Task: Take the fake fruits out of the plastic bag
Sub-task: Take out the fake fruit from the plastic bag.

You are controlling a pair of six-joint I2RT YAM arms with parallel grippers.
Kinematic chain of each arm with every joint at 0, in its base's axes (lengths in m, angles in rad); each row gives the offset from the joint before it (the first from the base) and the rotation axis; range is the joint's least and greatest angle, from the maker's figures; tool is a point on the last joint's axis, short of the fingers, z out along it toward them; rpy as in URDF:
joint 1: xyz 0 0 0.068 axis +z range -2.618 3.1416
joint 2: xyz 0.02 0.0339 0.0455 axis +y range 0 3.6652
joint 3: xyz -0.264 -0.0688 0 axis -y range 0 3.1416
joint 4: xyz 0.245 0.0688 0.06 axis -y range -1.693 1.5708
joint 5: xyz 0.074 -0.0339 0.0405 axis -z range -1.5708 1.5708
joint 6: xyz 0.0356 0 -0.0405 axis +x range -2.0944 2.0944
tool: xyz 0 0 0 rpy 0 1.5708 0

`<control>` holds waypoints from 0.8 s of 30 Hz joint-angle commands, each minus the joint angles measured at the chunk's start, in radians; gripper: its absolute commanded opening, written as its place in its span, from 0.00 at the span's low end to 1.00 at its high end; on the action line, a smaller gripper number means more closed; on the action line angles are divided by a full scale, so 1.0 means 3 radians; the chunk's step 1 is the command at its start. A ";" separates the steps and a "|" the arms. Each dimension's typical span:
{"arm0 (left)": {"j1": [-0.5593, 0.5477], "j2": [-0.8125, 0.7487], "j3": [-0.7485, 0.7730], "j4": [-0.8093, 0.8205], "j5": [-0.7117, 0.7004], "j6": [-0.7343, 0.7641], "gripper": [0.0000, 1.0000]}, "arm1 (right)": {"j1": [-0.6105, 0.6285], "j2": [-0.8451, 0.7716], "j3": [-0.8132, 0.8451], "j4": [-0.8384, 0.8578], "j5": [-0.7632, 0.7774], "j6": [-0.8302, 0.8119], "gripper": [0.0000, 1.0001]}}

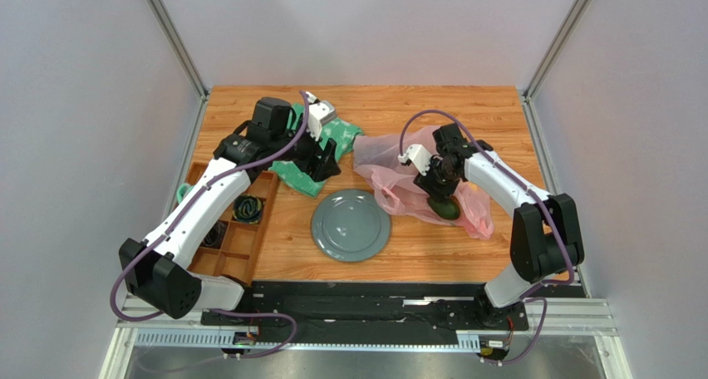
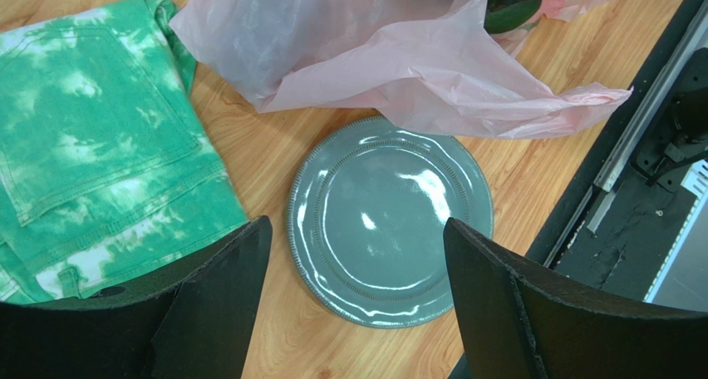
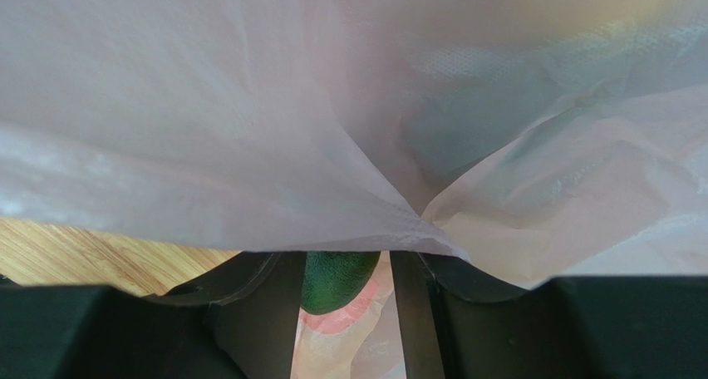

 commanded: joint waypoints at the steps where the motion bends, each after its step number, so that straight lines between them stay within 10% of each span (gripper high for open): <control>1: 0.0021 -0.0097 0.0002 0.0102 0.0095 -0.0008 0.84 | 0.0000 -0.0107 -0.0006 -0.0011 0.0071 0.0013 0.46; 17: 0.0021 -0.0061 0.0038 0.0040 0.0095 0.0008 0.84 | -0.0010 0.0010 -0.0415 0.0004 0.0617 0.0048 0.62; 24: 0.0026 -0.0066 0.0038 0.0020 0.0064 0.0074 0.84 | -0.0010 -0.0514 0.0018 -0.0495 0.0368 0.0166 0.36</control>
